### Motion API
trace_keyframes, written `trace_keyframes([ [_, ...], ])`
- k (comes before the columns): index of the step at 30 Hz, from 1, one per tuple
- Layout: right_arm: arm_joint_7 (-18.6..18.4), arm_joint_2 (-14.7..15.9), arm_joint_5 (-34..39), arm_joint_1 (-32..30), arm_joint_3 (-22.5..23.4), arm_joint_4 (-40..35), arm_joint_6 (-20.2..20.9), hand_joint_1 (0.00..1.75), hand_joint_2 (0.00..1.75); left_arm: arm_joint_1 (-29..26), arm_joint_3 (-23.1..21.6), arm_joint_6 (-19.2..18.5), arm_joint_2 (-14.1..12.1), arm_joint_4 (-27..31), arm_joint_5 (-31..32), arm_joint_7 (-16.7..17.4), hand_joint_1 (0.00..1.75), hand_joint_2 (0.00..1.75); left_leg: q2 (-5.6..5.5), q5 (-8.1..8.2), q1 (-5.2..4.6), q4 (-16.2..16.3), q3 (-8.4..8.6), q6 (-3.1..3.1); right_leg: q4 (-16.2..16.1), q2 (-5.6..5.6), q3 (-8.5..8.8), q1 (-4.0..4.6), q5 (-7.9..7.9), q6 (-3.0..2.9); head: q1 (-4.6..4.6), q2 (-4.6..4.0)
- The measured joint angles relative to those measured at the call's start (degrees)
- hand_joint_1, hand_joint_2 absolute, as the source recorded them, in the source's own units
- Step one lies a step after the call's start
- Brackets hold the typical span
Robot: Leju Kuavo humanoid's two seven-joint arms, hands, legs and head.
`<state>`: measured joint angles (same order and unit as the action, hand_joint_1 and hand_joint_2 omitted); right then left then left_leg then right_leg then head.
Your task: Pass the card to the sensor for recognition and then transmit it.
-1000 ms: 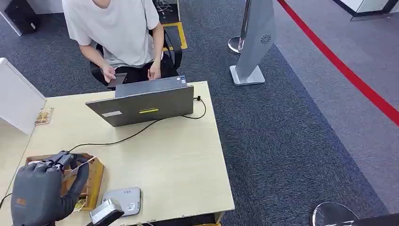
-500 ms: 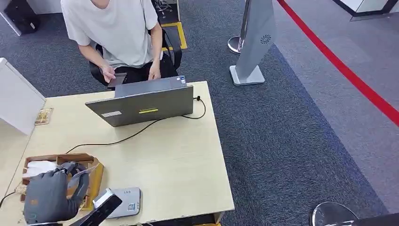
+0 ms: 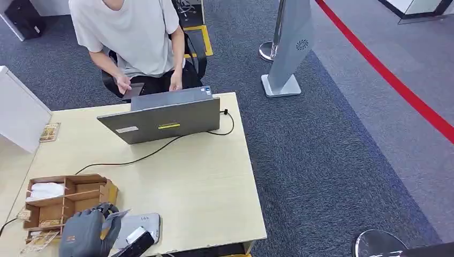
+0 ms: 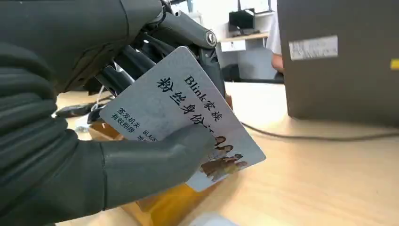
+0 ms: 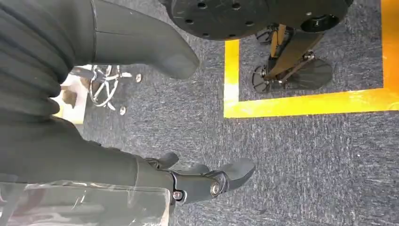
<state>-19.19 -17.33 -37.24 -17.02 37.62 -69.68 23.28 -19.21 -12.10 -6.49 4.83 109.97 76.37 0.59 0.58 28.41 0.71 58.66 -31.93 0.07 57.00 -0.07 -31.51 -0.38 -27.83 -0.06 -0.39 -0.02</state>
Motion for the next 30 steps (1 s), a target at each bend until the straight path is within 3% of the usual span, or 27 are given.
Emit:
trace_keyframes([
  [9, 0.5, 0.0, -0.3, 0.0, 0.0, 0.1, 0.1, 0.0, 1.75, 0.0, -4.5, -0.3, -3.7, -3.8, -2.6, 4.7, 1.75, 1.75, 0.0, 0.0, 0.0, 0.0, -0.01, 0.0, 0.0, 0.0, -0.01, 0.0, 0.0, 0.0, 0.0, 0.0],
  [17, 0.0, 0.0, 0.7, 0.0, 0.0, 0.1, -0.3, 0.0, 1.75, 0.0, -6.0, -1.4, -5.2, -4.7, -4.0, 7.3, 1.75, 1.75, 0.0, 0.0, 0.0, 0.0, -0.01, 0.0, 0.0, 0.0, 0.0, 0.0, 0.0, 0.0, 0.0, 0.0],
  [22, -0.8, 0.0, 0.7, 0.0, 0.0, 0.0, -0.2, 0.0, 1.75, -0.3, -6.1, -6.8, -5.7, -5.1, -6.9, 11.2, 1.75, 1.75, 0.0, 0.0, 0.01, 0.0, 0.0, 0.0, 0.0, 0.0, 0.0, 0.0, 0.0, 0.0, 0.02, 0.0],
  [30, -0.5, 0.0, -0.8, 0.1, 0.0, 0.0, 0.5, 0.0, 1.75, -0.4, -6.1, -11.6, -6.3, -5.1, -9.8, 14.5, 1.75, 1.75, -0.1, 0.0, 0.0, 0.0, 0.02, 0.0, 0.0, -0.07, 0.08, 0.0, -0.01, 0.0, 0.02, 0.0],
])
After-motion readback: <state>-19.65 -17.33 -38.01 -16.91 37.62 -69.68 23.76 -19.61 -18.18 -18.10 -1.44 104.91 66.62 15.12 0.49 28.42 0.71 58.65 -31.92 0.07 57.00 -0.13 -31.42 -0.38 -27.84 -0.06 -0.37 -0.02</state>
